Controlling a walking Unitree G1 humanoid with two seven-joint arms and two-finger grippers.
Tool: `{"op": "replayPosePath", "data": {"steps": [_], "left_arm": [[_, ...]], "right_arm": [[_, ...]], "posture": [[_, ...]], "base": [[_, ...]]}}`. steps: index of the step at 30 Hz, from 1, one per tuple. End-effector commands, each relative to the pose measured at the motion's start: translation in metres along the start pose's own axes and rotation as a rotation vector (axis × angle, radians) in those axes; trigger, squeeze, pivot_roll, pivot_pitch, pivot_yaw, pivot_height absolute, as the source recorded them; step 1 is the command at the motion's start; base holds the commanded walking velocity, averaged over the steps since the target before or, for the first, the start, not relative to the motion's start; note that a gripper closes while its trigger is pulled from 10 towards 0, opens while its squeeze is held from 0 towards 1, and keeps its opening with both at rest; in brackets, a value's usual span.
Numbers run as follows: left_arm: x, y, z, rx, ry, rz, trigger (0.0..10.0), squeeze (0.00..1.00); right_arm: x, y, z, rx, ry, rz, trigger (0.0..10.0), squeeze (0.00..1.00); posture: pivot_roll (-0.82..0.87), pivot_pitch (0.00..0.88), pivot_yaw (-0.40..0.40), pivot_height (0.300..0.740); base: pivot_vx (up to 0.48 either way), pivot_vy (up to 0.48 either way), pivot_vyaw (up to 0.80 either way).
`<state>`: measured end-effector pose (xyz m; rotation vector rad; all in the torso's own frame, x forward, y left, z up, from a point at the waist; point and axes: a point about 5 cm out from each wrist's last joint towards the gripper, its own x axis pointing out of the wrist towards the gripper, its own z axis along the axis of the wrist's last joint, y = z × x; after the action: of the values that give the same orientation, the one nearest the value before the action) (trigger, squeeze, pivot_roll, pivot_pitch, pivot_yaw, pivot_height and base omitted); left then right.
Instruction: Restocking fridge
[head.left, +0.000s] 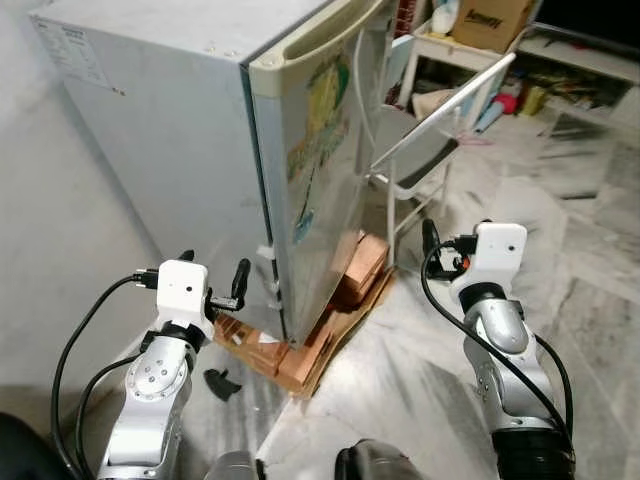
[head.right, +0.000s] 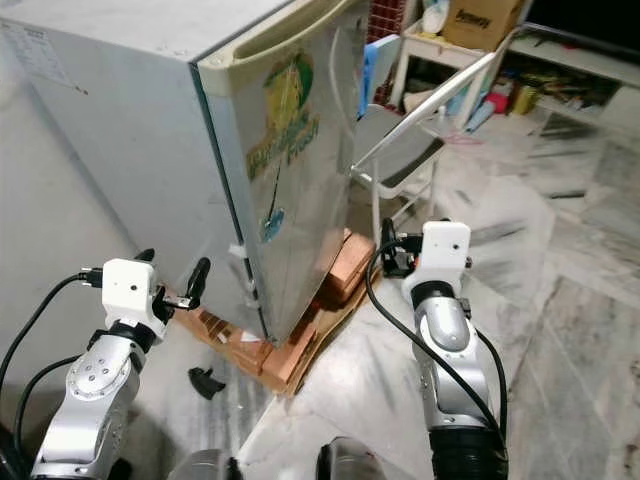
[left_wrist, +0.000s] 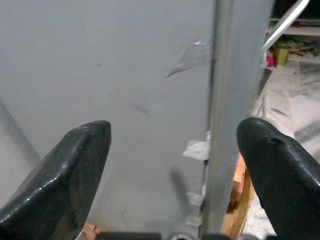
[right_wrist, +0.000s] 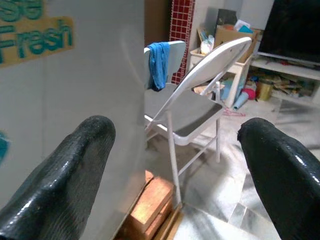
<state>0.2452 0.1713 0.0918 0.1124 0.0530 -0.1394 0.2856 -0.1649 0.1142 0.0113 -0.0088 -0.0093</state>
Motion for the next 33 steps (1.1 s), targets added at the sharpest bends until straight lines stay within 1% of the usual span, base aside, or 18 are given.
{"op": "replayPosePath", "data": {"steps": [1,3,5,7,13,17,20,23,25,27,30,31,32,33], "left_arm": [[0.0,0.0,0.002,-0.01,-0.004,-0.001,10.0,0.0],[0.0,0.001,-0.001,-0.005,0.025,-0.003,10.0,0.0],[0.0,0.001,-0.001,-0.024,0.045,-0.018,10.0,0.0],[0.0,0.001,-0.001,0.004,0.05,-0.038,10.0,0.0],[0.0,0.006,0.002,0.005,0.049,-0.038,10.0,0.0],[0.004,0.011,0.003,-0.048,0.081,0.03,10.0,0.0],[0.005,0.015,0.003,-0.054,0.079,0.054,10.0,0.0],[0.01,0.014,0.003,-0.066,0.078,0.042,10.0,0.0],[0.012,0.013,0.004,-0.069,0.078,0.04,10.0,0.0],[0.018,0.015,0.002,-0.075,0.078,0.058,10.0,0.0],[0.024,0.014,0.001,-0.073,0.08,0.049,10.0,0.0],[0.03,0.014,0.001,-0.074,0.08,0.048,10.0,0.0],[0.03,0.014,0.001,-0.074,0.08,0.048,10.0,0.0],[0.035,0.014,0.001,-0.07,0.076,0.044,10.0,0.0]], "right_arm": [[0.0,0.001,0.001,-0.012,0.003,0.004,10.0,0.0],[0.002,0.002,0.002,-0.016,-0.005,0.003,10.0,0.0],[0.005,0.004,0.007,-0.027,-0.029,0.007,10.0,0.0],[0.006,0.004,0.008,-0.022,-0.028,-0.001,10.0,0.0],[0.008,0.004,0.007,-0.036,-0.006,0.005,10.0,0.0],[0.006,0.004,0.005,-0.05,0.007,0.01,10.0,0.0],[0.003,0.003,0.003,-0.037,0.011,0.002,10.0,0.0],[-0.003,0.003,-0.004,-0.042,0.033,0.009,10.0,0.0],[-0.005,0.004,-0.006,-0.043,0.04,0.012,10.0,0.0],[-0.01,0.003,-0.011,-0.045,0.053,0.003,10.0,0.0],[-0.012,-0.001,-0.011,-0.05,0.053,-0.011,10.0,0.0],[-0.013,-0.005,-0.011,-0.053,0.053,-0.02,10.0,0.0],[-0.013,-0.005,-0.011,-0.053,0.053,-0.02,10.0,0.0],[-0.015,-0.008,-0.012,-0.055,0.053,-0.021,10.0,0.0]], "posture": [[-0.01,0.08,-0.049,0.74],[-0.01,0.077,-0.04,0.74],[-0.01,0.086,-0.036,0.74],[0.0,0.082,-0.034,0.74],[0.0,0.091,-0.027,0.74],[0.0,0.101,-0.013,0.74],[0.0,0.099,-0.012,0.74],[-0.01,0.089,-0.016,0.74],[-0.01,0.089,-0.016,0.74],[-0.03,0.071,-0.012,0.74],[-0.05,0.055,-0.009,0.74],[-0.06,0.045,-0.009,0.74],[-0.06,0.045,-0.009,0.74],[-0.07,0.035,-0.009,0.74]], "base": [[0.0,0.0,-0.8],[0.0,0.0,-0.8],[0.0,0.0,-0.8],[0.0,0.0,-0.8],[0.0,0.0,-0.8],[0.0,0.0,-0.8],[0.0,0.0,-0.71],[0.0,0.0,0.0],[0.0,0.0,0.0],[0.0,0.0,0.0],[0.0,0.0,0.0],[0.0,0.0,0.0],[0.0,0.0,0.0],[0.0,0.0,0.0]]}}
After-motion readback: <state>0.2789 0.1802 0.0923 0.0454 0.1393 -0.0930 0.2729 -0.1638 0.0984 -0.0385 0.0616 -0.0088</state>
